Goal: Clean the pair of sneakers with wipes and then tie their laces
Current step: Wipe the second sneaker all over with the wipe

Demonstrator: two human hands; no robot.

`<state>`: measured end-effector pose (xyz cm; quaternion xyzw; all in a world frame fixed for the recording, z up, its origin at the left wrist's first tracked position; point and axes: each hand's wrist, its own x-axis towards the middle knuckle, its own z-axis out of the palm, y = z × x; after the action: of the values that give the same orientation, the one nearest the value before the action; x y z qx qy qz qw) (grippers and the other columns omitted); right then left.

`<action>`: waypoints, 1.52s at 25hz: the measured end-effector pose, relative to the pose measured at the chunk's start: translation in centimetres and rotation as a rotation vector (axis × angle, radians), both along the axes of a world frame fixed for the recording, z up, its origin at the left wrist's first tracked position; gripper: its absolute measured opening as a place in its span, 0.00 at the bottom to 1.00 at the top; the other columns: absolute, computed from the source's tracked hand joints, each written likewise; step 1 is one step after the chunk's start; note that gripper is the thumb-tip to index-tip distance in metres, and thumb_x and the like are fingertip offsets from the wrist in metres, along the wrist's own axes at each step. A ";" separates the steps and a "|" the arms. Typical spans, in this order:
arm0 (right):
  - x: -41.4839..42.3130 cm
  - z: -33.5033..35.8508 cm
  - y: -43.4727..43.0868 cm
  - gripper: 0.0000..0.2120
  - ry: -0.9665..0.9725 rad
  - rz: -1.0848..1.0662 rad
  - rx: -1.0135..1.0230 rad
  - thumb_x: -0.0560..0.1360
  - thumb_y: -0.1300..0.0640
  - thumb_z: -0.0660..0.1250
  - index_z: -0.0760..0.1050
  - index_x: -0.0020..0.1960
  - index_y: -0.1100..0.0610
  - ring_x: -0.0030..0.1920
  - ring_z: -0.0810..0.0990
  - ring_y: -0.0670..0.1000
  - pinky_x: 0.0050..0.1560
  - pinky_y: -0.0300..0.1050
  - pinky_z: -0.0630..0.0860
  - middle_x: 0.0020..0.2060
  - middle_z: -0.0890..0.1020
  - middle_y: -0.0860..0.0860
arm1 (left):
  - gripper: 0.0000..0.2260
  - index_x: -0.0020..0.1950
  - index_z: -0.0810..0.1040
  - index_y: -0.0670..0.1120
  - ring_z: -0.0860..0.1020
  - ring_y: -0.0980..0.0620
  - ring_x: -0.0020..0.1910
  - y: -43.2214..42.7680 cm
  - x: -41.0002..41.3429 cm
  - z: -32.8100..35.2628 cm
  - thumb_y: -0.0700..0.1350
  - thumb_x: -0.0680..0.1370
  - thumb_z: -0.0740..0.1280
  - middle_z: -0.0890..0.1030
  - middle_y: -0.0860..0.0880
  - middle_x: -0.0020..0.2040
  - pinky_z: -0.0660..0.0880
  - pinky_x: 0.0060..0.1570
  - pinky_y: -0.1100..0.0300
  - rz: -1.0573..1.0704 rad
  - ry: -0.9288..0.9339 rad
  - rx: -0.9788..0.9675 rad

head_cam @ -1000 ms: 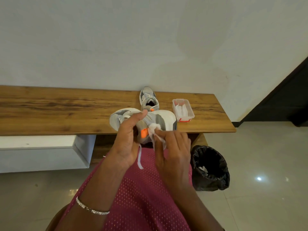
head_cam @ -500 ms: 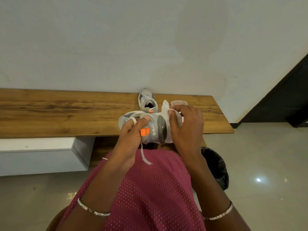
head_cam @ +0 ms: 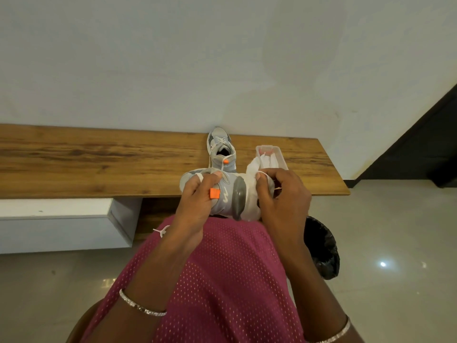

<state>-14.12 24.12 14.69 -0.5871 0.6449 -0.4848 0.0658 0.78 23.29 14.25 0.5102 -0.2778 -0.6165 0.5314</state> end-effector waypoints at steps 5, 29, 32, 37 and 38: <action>-1.7 1.4 -2.7 0.07 -0.035 0.045 0.240 0.76 0.54 0.70 0.84 0.51 0.55 0.39 0.73 0.35 0.48 0.42 0.76 0.40 0.79 0.40 | 0.13 0.57 0.80 0.45 0.82 0.45 0.51 0.3 -0.1 0.1 0.51 0.78 0.69 0.81 0.42 0.50 0.80 0.45 0.50 -0.063 -0.028 -0.024; 3.9 1.2 0.5 0.06 0.282 0.215 -0.243 0.77 0.59 0.67 0.80 0.51 0.60 0.55 0.76 0.51 0.56 0.38 0.69 0.52 0.82 0.54 | 0.17 0.49 0.85 0.40 0.86 0.51 0.43 -0.4 1.8 2.1 0.50 0.82 0.62 0.86 0.43 0.46 0.83 0.43 0.59 -0.158 0.323 -0.031; 4.7 -0.3 1.9 0.09 0.378 0.267 -0.313 0.79 0.59 0.65 0.82 0.52 0.62 0.53 0.78 0.54 0.54 0.43 0.73 0.52 0.84 0.54 | 0.20 0.59 0.79 0.36 0.84 0.50 0.42 -0.5 2.3 2.5 0.51 0.78 0.64 0.84 0.40 0.47 0.83 0.44 0.57 -0.168 0.369 0.015; 4.2 -2.5 2.8 0.06 0.364 0.228 -0.361 0.79 0.61 0.68 0.83 0.51 0.61 0.48 0.79 0.52 0.49 0.46 0.76 0.48 0.84 0.53 | 0.22 0.32 0.82 0.45 0.82 0.56 0.30 -0.5 2.6 2.4 0.48 0.83 0.61 0.82 0.49 0.30 0.80 0.32 0.63 -0.120 0.308 -0.012; 4.3 -2.5 2.8 0.05 0.358 0.219 -0.349 0.78 0.62 0.69 0.83 0.51 0.61 0.48 0.79 0.52 0.49 0.45 0.75 0.47 0.84 0.53 | 0.22 0.31 0.82 0.45 0.82 0.56 0.29 -0.4 2.5 2.7 0.48 0.83 0.61 0.82 0.49 0.30 0.80 0.32 0.63 -0.117 0.311 -0.007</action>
<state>-9.86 26.89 12.22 -0.7323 0.4857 -0.4669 -0.0995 3.31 22.88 16.92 0.3897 -0.2235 -0.7171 0.5328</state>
